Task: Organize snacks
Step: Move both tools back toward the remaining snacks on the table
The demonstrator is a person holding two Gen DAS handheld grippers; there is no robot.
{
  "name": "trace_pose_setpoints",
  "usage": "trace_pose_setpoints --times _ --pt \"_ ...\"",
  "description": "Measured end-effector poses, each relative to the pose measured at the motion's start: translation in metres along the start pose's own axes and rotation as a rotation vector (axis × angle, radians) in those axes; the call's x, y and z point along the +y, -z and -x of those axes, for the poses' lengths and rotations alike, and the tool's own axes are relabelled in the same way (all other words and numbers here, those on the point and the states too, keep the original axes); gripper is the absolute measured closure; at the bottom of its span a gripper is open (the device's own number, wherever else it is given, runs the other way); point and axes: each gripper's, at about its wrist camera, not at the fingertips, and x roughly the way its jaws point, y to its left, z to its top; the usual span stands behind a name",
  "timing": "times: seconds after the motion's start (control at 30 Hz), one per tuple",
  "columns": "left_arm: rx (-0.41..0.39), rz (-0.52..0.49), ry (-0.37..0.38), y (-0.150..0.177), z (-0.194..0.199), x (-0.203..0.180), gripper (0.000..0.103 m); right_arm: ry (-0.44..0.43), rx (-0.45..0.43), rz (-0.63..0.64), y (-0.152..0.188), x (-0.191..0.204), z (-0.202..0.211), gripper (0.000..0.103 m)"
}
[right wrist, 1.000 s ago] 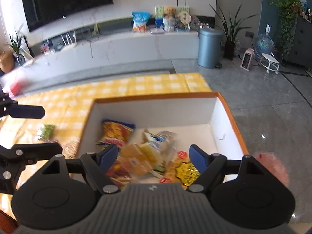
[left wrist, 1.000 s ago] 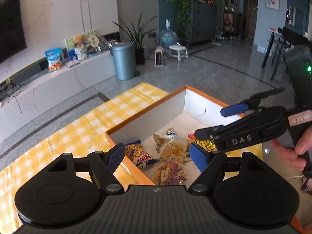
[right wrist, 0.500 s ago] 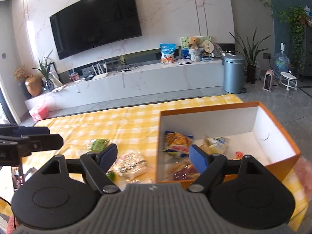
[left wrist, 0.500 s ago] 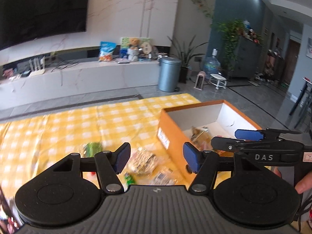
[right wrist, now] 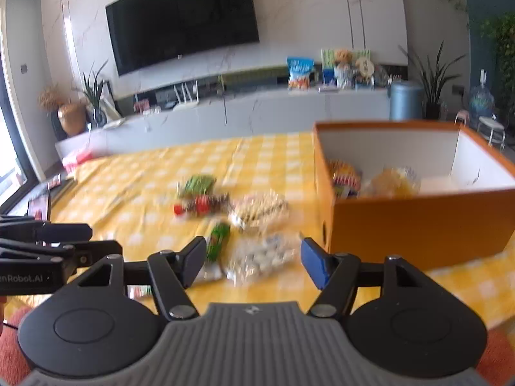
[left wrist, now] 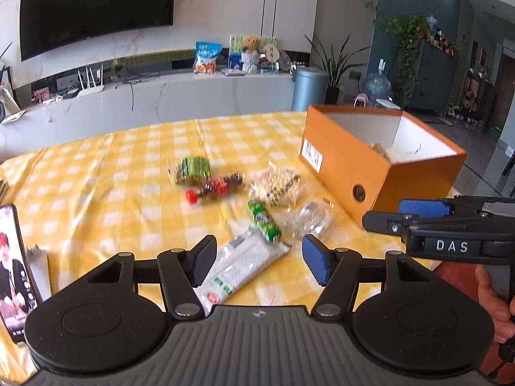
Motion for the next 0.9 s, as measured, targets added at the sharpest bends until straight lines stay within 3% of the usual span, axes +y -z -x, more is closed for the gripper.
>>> trace_pose_setpoints --times 0.23,0.63,0.9 --pt "0.041 -0.004 -0.010 0.033 -0.008 0.004 0.030 0.006 0.137 -0.019 0.029 -0.001 -0.021 0.038" --pt "0.068 -0.091 -0.001 0.044 -0.031 0.012 0.018 0.033 0.201 -0.039 0.028 0.000 -0.046 0.036" --pt "0.130 -0.290 0.018 0.040 -0.063 0.019 0.015 0.043 0.209 -0.045 0.019 0.005 -0.063 0.032"
